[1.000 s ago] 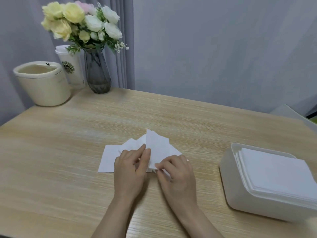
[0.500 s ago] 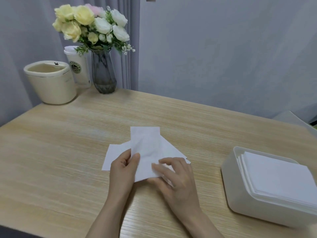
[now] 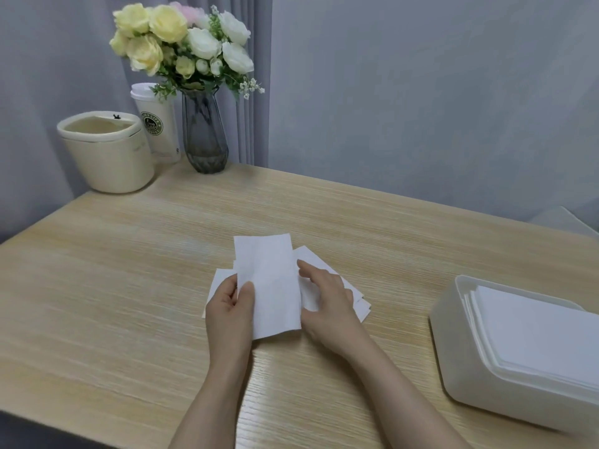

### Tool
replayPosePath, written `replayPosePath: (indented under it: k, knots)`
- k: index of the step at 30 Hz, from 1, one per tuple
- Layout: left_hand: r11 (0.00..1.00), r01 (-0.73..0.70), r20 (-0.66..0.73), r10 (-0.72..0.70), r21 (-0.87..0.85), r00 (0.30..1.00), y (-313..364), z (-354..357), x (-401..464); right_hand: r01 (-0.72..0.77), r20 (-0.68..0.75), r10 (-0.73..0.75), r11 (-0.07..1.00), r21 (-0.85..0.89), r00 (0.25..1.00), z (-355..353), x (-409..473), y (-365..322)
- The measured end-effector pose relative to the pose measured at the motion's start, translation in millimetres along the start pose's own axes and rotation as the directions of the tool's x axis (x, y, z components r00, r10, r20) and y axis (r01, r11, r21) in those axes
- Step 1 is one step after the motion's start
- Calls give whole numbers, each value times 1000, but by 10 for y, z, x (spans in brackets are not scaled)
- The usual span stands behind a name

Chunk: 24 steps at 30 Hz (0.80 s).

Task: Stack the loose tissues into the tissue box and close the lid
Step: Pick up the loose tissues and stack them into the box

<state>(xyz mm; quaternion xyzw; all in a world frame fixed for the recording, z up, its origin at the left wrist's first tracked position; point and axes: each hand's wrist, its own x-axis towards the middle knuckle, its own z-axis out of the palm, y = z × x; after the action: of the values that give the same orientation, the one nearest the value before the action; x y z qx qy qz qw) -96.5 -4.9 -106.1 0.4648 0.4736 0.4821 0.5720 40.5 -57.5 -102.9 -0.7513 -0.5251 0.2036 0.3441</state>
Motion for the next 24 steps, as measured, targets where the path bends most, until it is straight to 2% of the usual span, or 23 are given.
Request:
replayPosePath:
  k: [2,5,8,14,17,24]
  knots:
    - [1000,4,-10,-4,-7,1000,14,6,-2,20,20,-21,1000,14,1000,34,41,-50]
    - [1000,2,-10,-2,-3,1000,35,23,-13,32,-74,-31,999,9,997,80,78,-82]
    - [1000,-2,-12,1,-4,1000,51,21,-30,-4,-184,30,990,138,982,78,86,-85]
    - [999,-4,-37,3,-41,999,58,14,-21,-80,-328,164,964,255,930,-131,-10,-44]
    - [999,-3,-33,2,-37,999,50,17,-23,-190,-320,282,938,291,904,-249,-68,48]
    - [1000,-25,-28,25,-11,999,69,41,-54,-366,-154,453,844,393,878,-524,-396,208]
